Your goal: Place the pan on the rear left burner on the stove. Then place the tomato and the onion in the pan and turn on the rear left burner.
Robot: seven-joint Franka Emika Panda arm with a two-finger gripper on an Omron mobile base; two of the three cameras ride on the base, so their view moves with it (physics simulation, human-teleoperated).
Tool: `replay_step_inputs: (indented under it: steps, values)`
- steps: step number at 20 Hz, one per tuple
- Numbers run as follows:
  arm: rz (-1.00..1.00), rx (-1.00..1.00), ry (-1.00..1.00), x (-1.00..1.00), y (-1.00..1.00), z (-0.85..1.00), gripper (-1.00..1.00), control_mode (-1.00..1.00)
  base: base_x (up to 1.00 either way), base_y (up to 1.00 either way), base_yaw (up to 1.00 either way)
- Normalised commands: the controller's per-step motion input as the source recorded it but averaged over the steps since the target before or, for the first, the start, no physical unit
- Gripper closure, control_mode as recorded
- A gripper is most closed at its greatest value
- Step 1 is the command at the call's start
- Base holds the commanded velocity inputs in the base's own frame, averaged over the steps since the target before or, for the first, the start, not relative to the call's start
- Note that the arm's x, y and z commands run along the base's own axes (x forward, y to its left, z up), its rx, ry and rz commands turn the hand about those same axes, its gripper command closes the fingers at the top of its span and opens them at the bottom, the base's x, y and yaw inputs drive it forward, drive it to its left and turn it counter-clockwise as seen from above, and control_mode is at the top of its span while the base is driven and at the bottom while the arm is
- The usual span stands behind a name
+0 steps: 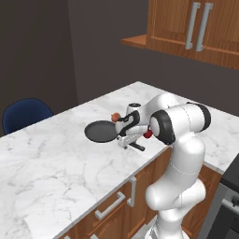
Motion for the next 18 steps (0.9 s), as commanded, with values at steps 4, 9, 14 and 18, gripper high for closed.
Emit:
replay_step_inputs:
  steps: [4, 9, 14, 18]
  values:
    - [0.00, 0.00, 0.00, 0.00, 0.28, -0.21, 1.00, -1.00, 0.00, 0.00, 0.00]
    - [0.00, 0.00, -0.02, -0.02, 0.21, -0.09, 1.00, -1.00, 0.00, 0.00, 0.00]
    - [0.00, 0.00, -0.07, -0.01, 0.25, 0.00, 1.00, -1.00, 0.00, 0.00, 0.00]
    - [0.00, 0.02, -0.10, -0.06, 0.21, 0.13, 1.00, -1.00, 0.00, 0.00, 0.00]
